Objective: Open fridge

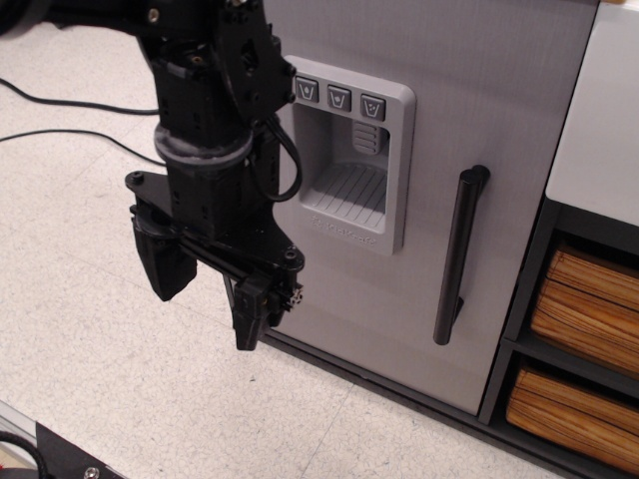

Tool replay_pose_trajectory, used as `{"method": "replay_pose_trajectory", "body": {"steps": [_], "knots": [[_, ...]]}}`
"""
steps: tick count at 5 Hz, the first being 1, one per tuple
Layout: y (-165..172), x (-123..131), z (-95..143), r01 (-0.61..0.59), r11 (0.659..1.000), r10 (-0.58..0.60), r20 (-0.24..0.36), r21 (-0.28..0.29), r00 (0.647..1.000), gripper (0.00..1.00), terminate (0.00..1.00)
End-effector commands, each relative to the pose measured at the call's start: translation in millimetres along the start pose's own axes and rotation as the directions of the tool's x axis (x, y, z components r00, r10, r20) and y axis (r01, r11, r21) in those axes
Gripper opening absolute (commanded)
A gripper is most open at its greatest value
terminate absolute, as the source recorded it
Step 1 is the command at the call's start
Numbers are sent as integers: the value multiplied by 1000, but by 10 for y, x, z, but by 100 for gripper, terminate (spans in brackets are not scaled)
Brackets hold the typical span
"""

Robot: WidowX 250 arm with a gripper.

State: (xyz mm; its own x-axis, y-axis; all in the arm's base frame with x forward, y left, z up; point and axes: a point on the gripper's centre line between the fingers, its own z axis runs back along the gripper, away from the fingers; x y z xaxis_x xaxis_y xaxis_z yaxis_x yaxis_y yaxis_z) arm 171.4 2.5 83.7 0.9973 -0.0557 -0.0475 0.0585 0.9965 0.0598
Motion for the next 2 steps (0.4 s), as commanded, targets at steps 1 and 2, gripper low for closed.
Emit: {"method": "replay_pose_trajectory", "body": {"steps": [1, 2], "knots": [[0, 0, 0, 0, 1000, 0, 0, 0, 1000, 100, 0], [-286, 317, -142, -36, 999, 36, 21, 1, 999, 100, 0]]}}
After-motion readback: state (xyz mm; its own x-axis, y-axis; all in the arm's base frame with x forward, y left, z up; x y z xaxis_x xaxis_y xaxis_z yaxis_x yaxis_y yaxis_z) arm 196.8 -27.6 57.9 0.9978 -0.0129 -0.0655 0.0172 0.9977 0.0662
